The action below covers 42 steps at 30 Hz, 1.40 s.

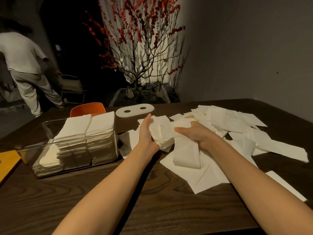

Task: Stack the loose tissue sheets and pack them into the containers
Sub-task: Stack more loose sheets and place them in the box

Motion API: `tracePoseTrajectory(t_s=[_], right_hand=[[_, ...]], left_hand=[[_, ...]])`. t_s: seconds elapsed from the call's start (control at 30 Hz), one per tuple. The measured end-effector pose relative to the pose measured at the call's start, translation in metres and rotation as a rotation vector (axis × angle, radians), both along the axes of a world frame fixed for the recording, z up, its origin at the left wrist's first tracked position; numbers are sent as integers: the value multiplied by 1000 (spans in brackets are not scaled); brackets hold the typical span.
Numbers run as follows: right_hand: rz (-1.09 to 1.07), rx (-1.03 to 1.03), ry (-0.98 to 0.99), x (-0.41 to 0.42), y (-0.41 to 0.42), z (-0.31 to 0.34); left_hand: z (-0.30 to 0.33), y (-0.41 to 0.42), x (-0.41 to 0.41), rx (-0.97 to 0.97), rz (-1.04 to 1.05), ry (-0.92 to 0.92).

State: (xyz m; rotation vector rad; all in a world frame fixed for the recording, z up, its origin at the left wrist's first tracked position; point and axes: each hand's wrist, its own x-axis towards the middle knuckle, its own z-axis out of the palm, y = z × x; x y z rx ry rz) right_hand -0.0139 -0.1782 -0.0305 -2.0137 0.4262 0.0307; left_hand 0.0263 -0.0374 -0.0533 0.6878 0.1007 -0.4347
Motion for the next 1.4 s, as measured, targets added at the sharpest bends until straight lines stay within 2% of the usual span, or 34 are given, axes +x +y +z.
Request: tracePoseTrajectory(t_s=[0.13, 0.23, 0.6, 0.97, 1.17, 1.4], right_hand=[[40, 24, -70, 6, -1, -5], [61, 36, -41, 6, -3, -6], [54, 61, 53, 13, -10, -7], [16, 306, 117, 13, -5, -8], [11, 211, 111, 9, -2, -3], [-12, 23, -28, 11, -2, -8]], left_hand=[[-2, 2, 0, -74, -131, -8], [1, -1, -6, -99, -200, -49], [-1, 0, 1, -89, 54, 64], [5, -3, -9, -89, 5, 5], [0, -1, -2, -60, 50, 24], [2, 4, 1, -68, 135, 34]])
